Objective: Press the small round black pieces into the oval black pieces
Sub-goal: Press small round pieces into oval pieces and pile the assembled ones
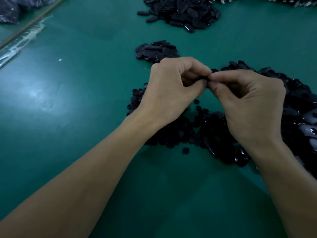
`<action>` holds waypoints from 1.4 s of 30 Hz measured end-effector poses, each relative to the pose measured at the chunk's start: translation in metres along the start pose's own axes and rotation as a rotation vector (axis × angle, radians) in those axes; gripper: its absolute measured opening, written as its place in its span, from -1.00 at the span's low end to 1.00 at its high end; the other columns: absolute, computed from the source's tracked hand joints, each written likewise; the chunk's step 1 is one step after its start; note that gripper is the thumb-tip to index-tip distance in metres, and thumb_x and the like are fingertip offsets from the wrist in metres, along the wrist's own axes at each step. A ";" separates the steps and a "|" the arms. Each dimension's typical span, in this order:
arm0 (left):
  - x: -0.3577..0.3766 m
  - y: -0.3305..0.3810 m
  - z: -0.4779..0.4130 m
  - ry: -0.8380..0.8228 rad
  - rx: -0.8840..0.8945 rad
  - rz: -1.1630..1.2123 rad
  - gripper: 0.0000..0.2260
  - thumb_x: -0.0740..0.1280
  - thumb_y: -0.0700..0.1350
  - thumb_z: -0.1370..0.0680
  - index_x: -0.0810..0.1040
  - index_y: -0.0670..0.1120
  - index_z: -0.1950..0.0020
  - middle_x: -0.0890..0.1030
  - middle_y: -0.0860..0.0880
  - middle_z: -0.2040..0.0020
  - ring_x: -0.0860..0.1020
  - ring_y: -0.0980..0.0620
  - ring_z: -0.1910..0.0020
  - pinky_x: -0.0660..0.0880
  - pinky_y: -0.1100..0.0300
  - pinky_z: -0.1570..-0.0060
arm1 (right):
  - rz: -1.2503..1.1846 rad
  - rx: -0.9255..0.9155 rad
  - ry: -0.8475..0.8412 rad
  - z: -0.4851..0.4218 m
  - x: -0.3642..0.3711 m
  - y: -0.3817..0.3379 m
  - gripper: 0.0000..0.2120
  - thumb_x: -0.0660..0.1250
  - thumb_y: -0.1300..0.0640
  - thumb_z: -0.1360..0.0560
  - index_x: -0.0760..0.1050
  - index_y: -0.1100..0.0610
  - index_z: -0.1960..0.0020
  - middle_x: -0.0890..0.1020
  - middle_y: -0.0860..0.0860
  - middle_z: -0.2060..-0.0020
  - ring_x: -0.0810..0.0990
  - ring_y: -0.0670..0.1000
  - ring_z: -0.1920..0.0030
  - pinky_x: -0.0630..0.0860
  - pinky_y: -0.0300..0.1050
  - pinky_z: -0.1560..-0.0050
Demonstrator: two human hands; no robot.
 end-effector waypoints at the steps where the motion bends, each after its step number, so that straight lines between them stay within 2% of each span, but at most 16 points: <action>1: 0.000 0.000 0.000 0.001 -0.003 0.003 -0.84 0.48 -0.29 -0.48 0.69 -0.04 0.06 0.73 0.04 0.18 0.70 0.16 0.20 0.61 0.25 0.12 | 0.011 0.002 -0.006 0.000 0.001 0.000 -0.82 0.45 0.19 -0.53 0.64 -0.04 -0.07 0.67 -0.18 0.09 0.67 -0.19 0.06 0.61 -0.21 -0.04; 6: -0.001 0.001 -0.001 0.011 0.001 0.004 -0.81 0.49 -0.28 -0.48 0.67 0.02 0.07 0.73 0.06 0.19 0.70 0.17 0.21 0.61 0.28 0.13 | 0.043 -0.010 -0.002 0.000 0.002 -0.001 -0.83 0.39 0.18 -0.55 0.64 -0.05 -0.07 0.64 -0.28 0.14 0.66 -0.21 0.13 0.58 -0.30 0.06; 9: -0.001 0.000 0.000 0.008 -0.004 -0.016 -0.83 0.50 -0.26 -0.47 0.69 0.00 0.06 0.72 0.10 0.20 0.69 0.19 0.22 0.61 0.28 0.13 | 0.019 0.011 0.016 0.000 0.001 0.001 -0.76 0.41 0.16 -0.52 0.48 -0.17 -0.01 0.63 -0.22 0.23 0.65 -0.14 0.20 0.55 -0.28 0.15; 12: -0.002 0.001 0.000 0.006 -0.010 -0.025 -0.83 0.50 -0.26 -0.47 0.70 0.00 0.05 0.71 0.12 0.21 0.68 0.20 0.24 0.60 0.30 0.14 | -0.013 0.027 0.003 -0.002 0.000 0.002 -0.68 0.43 0.15 -0.50 0.36 -0.22 0.07 0.62 -0.17 0.23 0.64 -0.13 0.20 0.54 -0.29 0.16; 16: -0.002 0.003 0.000 0.007 -0.002 -0.011 -0.80 0.50 -0.28 -0.47 0.67 0.03 0.07 0.69 0.15 0.22 0.68 0.23 0.24 0.58 0.33 0.15 | -0.035 0.055 -0.031 -0.002 0.001 0.005 -0.67 0.44 0.15 -0.48 0.34 -0.21 0.11 0.61 -0.15 0.24 0.63 -0.10 0.21 0.54 -0.26 0.19; 22: 0.000 0.005 0.001 -0.011 0.024 -0.042 -0.84 0.50 -0.31 -0.47 0.71 -0.08 0.04 0.71 0.11 0.17 0.68 0.23 0.19 0.58 0.36 0.10 | -0.008 0.055 -0.054 0.000 0.002 0.003 -0.63 0.45 0.18 -0.48 0.31 -0.18 0.12 0.61 -0.12 0.25 0.63 -0.10 0.22 0.54 -0.29 0.22; 25: 0.002 0.006 0.001 -0.029 0.035 -0.061 -0.84 0.49 -0.33 -0.48 0.72 -0.11 0.02 0.69 0.12 0.18 0.68 0.26 0.19 0.55 0.39 0.11 | 0.001 0.052 -0.036 0.001 0.001 0.001 -0.61 0.44 0.19 -0.48 0.27 -0.17 0.14 0.63 -0.09 0.24 0.65 -0.08 0.22 0.57 -0.24 0.23; 30: 0.000 0.007 0.000 -0.022 0.021 -0.039 -0.85 0.49 -0.32 -0.48 0.72 -0.11 0.02 0.72 0.07 0.17 0.69 0.20 0.18 0.59 0.32 0.09 | 0.016 0.052 0.008 0.000 -0.001 0.000 -0.64 0.43 0.17 -0.47 0.28 -0.16 0.17 0.64 -0.07 0.22 0.66 -0.05 0.25 0.60 -0.03 0.24; 33: 0.000 0.006 0.000 -0.037 0.011 -0.027 -0.83 0.49 -0.33 -0.47 0.72 -0.09 0.03 0.72 0.06 0.16 0.70 0.19 0.18 0.60 0.32 0.08 | 0.039 0.047 0.001 0.000 -0.002 0.000 -0.65 0.44 0.16 -0.46 0.30 -0.15 0.19 0.65 -0.06 0.22 0.66 -0.05 0.25 0.60 0.02 0.22; 38: 0.003 0.006 0.001 -0.059 0.043 -0.091 -0.81 0.45 -0.35 -0.47 0.72 -0.12 -0.01 0.68 0.14 0.18 0.67 0.29 0.18 0.55 0.41 0.10 | 0.068 0.053 -0.013 0.004 0.000 0.003 -0.67 0.47 0.18 -0.46 0.31 -0.03 0.21 0.66 -0.04 0.23 0.65 0.00 0.23 0.57 0.02 0.21; 42: 0.002 0.009 0.002 -0.040 0.099 -0.154 -0.83 0.45 -0.31 -0.48 0.71 -0.14 -0.03 0.71 0.08 0.16 0.67 0.25 0.17 0.60 0.33 0.07 | 0.075 0.065 -0.016 0.006 0.003 0.004 -0.69 0.46 0.21 -0.50 0.34 0.00 0.22 0.66 -0.08 0.22 0.66 -0.10 0.21 0.59 -0.03 0.20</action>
Point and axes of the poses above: each hand's wrist, its own z-axis away from the middle knuckle, its own x-axis out of the palm, y = z × x, the point moved 8 cm from there along -z, towards the middle knuckle
